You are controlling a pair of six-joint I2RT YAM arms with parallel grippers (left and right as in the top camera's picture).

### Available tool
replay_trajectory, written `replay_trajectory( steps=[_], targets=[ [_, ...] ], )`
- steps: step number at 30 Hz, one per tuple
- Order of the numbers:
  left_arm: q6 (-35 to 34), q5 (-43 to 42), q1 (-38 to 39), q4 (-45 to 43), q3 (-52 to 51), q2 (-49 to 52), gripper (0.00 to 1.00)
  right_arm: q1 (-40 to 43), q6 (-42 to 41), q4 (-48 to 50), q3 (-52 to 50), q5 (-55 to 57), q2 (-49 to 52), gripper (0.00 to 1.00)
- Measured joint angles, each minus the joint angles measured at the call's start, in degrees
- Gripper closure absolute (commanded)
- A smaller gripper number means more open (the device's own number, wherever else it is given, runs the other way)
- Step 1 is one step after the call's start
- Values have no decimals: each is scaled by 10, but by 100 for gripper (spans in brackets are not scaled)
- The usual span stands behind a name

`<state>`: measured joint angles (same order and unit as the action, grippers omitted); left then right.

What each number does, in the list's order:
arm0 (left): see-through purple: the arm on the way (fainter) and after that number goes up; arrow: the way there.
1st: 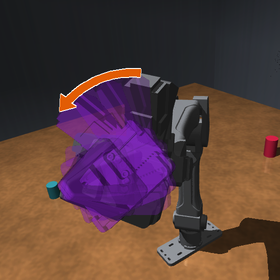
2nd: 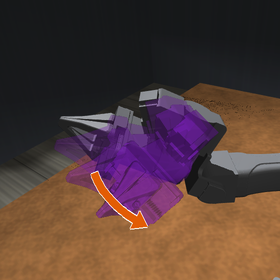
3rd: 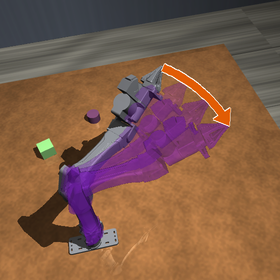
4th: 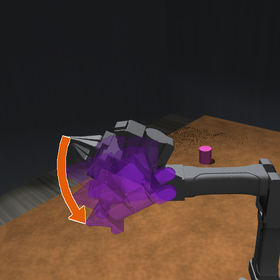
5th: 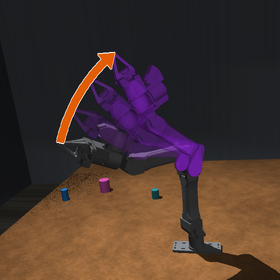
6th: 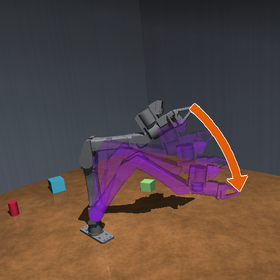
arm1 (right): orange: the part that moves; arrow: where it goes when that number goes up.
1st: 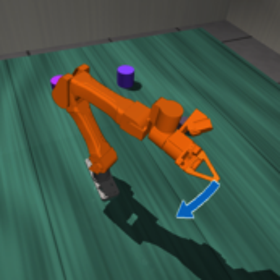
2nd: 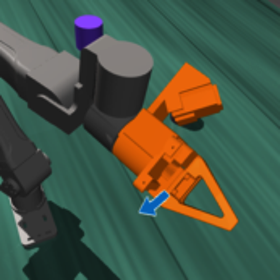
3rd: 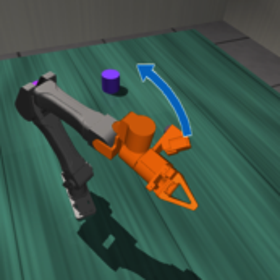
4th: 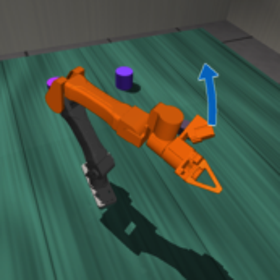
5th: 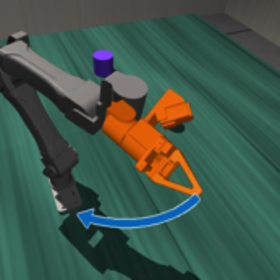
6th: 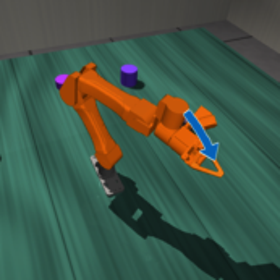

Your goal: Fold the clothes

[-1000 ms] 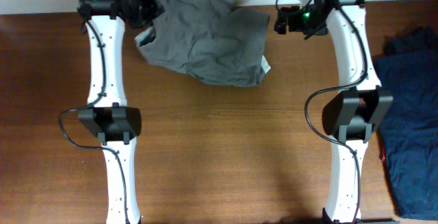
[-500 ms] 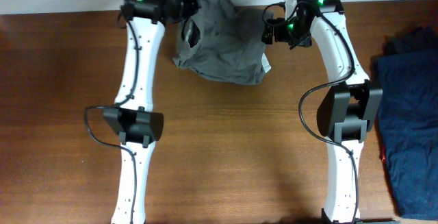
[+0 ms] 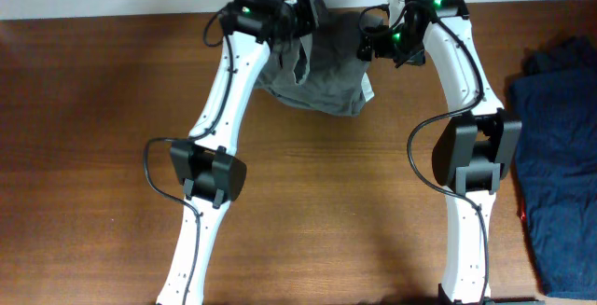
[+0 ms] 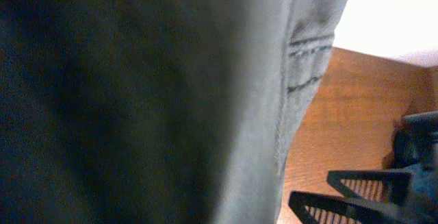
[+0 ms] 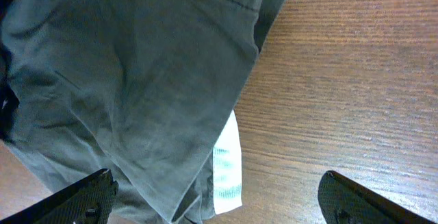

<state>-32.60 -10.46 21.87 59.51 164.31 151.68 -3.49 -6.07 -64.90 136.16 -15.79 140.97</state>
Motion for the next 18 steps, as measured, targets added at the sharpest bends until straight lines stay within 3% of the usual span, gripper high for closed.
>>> replay_trajectory(
  steps=[6,18],
  targets=[
    [0,-47,12,-55,-58,0,99,6,0,-6,0,0,0,1],
    [0,-171,42,-77,-63,0,99,30,0,-8,0,0,0,1]
  ],
)
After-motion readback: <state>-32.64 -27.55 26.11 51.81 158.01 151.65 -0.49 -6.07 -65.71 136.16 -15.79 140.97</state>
